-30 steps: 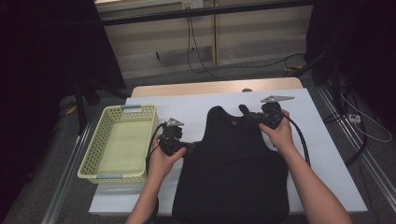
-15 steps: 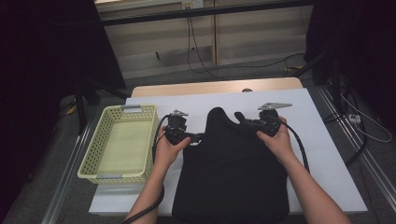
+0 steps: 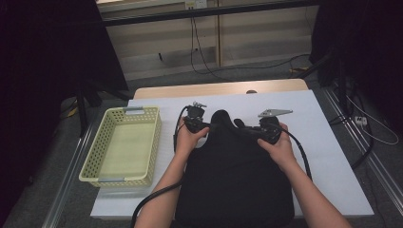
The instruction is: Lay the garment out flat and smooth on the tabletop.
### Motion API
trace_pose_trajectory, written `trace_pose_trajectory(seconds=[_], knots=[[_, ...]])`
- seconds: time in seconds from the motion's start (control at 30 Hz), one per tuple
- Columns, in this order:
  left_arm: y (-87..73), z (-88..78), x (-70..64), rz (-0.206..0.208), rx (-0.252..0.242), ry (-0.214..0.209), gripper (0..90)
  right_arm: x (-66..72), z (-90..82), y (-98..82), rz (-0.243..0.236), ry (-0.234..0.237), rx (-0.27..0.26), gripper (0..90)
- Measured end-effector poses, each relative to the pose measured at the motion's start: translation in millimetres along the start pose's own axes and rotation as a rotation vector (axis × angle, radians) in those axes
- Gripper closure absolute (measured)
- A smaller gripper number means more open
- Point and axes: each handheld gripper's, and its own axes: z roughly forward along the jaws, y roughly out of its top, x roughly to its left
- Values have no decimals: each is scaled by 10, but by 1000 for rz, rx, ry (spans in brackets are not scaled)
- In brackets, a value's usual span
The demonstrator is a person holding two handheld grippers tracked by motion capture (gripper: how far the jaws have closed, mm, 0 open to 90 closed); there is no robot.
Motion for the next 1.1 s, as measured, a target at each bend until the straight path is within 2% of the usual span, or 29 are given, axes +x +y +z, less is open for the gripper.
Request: trace_pose_trajectory(seconds=[0.07, 0.1, 0.17, 0.2, 0.23, 0.27, 0.3, 0.33, 0.37, 0.4, 0.47, 0.63, 0.7, 0.8, 1.1], knots=[[26, 77, -19, 16, 8, 4, 213, 1, -7, -2, 6, 6, 0, 856], [33, 123, -41, 26, -7, 35, 250, -1, -10, -4, 9, 7, 0, 856], [55, 156, -55, 58, -11, 38, 275, -3, -19, -12, 13, 11, 1, 856], [62, 164, -72, 71, -13, 39, 315, -3, -24, -16, 16, 12, 3, 856], [67, 164, -89, 73, -14, 40, 376, -3, -27, -19, 12, 12, 6, 856], [74, 156, -109, 68, -2, 0, 441, -1, -25, -22, 10, 13, 6, 856], [75, 155, -134, 67, 0, -15, 582, 2, -23, -28, 5, 15, 9, 856], [76, 157, -162, 64, 7, -30, 681, 7, -23, -35, 5, 16, 12, 856], [79, 156, -176, 72, 10, -36, 736, 5, -19, -43, 4, 17, 14, 857], [87, 148, -200, 73, 15, -24, 795, 6, -16, -48, 7, 16, 16, 856], [106, 98, -213, 66, 29, -24, 855, 1, -25, -63, 6, 12, 19, 856], [134, -183, -246, 71, -10, -61, 868, -2, -156, -58, -7, 20, -6, 856], [125, -306, -266, 66, -40, -88, 868, 10, -221, -45, -15, 20, -14, 857], [91, -460, -316, 83, -62, -109, 868, 43, -299, -35, -35, 23, -29, 856], [-51, -694, -413, 106, -92, -131, 868, 139, -440, -97, -65, 48, -57, 856]])
